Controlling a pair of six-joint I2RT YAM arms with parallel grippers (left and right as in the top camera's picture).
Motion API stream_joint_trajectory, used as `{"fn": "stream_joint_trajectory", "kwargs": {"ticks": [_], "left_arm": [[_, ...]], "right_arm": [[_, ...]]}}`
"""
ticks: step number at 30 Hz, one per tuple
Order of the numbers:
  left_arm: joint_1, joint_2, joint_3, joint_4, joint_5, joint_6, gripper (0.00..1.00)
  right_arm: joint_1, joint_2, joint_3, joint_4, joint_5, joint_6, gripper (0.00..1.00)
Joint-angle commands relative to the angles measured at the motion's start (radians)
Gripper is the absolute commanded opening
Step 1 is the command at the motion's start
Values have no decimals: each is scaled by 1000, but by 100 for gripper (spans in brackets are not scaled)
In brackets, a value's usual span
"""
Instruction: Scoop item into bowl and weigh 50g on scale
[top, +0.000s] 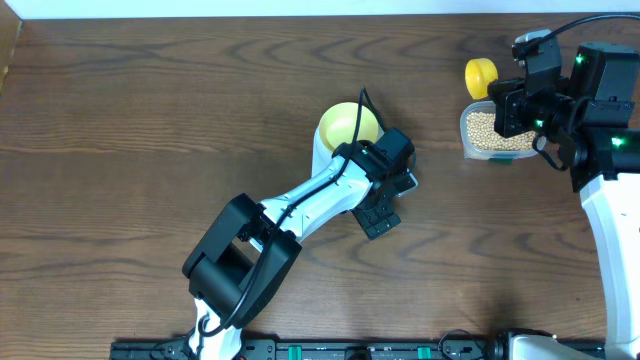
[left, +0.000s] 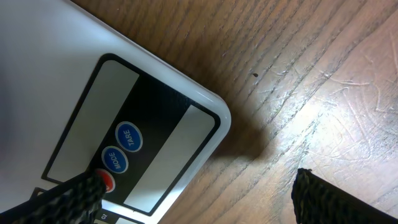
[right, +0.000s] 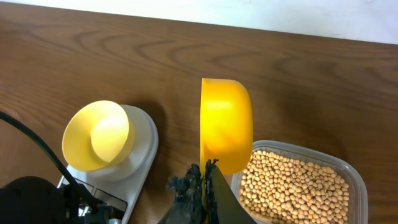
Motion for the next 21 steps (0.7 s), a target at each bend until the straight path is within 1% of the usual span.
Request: {"fn": "stream_joint_trajectory", "kwargs": {"ticks": [1, 11, 21], "left_arm": [[-1, -4, 2, -4, 16, -1, 98], [-1, 24, -17, 16, 24, -1, 98], [-1, 25, -19, -8, 23, -2, 98]], "right_arm": [[-1, 3, 18, 0, -10, -14, 1], [-1, 3, 18, 0, -9, -14, 1], [-1, 3, 18, 0, -9, -14, 1]]}}
